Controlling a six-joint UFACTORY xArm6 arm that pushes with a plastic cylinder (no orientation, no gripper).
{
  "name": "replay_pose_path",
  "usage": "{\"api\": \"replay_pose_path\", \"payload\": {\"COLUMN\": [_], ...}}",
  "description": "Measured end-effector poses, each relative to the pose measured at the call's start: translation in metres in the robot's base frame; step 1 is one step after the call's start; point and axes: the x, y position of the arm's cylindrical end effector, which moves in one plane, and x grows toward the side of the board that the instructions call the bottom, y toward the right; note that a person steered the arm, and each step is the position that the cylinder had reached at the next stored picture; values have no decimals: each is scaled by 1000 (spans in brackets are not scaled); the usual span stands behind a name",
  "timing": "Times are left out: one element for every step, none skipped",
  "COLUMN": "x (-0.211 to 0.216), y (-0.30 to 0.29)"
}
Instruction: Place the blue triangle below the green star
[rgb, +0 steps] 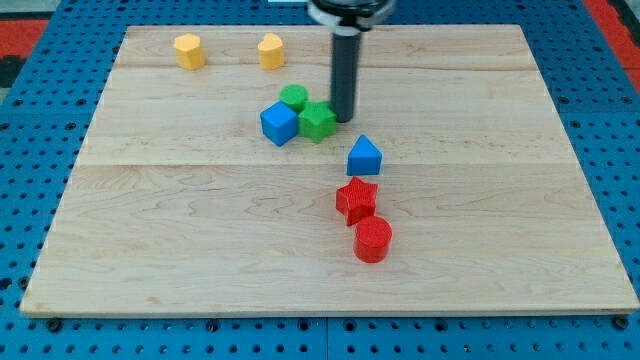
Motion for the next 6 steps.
{"api": "replay_pose_path", "payload": {"x": [16,65,87,55,69,94], "y": [40,99,83,15,8,-3]}}
